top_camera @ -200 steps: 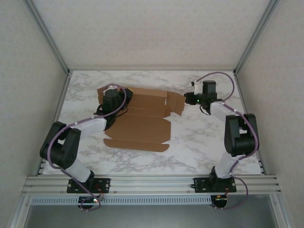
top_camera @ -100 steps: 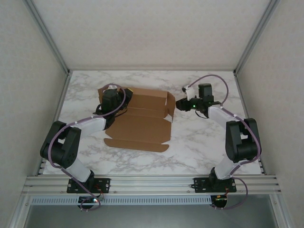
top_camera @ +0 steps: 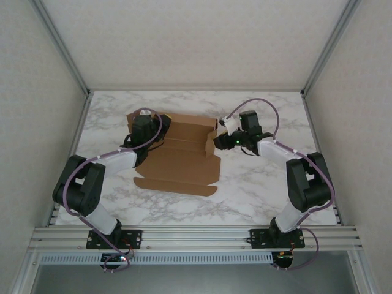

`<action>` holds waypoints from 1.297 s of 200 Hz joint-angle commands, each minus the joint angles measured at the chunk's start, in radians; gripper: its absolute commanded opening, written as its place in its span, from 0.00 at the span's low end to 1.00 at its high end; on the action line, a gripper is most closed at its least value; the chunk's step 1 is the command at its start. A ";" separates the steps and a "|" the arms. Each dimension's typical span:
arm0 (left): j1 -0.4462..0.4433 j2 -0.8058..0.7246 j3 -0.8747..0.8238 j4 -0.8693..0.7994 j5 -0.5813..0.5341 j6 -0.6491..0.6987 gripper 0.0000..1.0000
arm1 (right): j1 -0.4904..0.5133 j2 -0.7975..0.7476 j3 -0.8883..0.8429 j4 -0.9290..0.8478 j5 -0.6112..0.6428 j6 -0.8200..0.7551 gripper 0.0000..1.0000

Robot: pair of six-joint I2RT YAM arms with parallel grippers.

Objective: Fold the paper box

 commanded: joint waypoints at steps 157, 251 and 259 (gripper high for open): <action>0.008 0.040 0.010 0.024 0.085 -0.054 0.00 | 0.073 0.125 0.127 0.087 0.205 -0.089 0.59; -0.013 0.026 0.017 -0.004 0.083 -0.165 0.00 | 0.143 0.210 0.186 0.064 0.520 0.041 0.48; -0.016 0.024 0.024 -0.018 0.079 -0.172 0.00 | 0.151 0.219 0.189 0.054 0.551 0.047 0.48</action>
